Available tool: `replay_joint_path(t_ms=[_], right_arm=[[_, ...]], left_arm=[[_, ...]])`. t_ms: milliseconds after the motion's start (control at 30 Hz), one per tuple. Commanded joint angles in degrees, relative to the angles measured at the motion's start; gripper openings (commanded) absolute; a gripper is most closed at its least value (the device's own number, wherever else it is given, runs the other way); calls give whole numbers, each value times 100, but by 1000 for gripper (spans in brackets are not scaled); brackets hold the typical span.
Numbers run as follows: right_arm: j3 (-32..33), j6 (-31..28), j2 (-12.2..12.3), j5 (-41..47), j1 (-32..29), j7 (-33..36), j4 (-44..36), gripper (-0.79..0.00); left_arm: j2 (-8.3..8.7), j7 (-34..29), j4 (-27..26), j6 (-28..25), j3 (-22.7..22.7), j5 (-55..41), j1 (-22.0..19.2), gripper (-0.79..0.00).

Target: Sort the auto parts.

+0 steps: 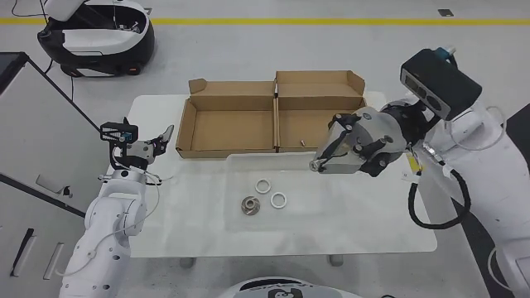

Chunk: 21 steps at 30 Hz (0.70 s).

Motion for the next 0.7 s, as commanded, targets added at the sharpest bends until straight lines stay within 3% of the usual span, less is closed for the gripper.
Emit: replay_joint_path(t_ms=[0, 267, 500, 667], right_arm=[[47, 100, -9, -126, -30, -119, -5, -785], [-372, -3, -171, -330, 458, 1, 358, -785], [-930, -3, -434, 131, 1148, 2, 732, -785], [-994, -3, -642, 754, 1322, 1, 721, -785]], left_arm=[[0, 0, 0, 0, 0, 0, 0, 0], [0, 0, 0, 0, 0, 0, 0, 0], [0, 0, 0, 0, 0, 0, 0, 0], [0, 0, 0, 0, 0, 0, 0, 0]])
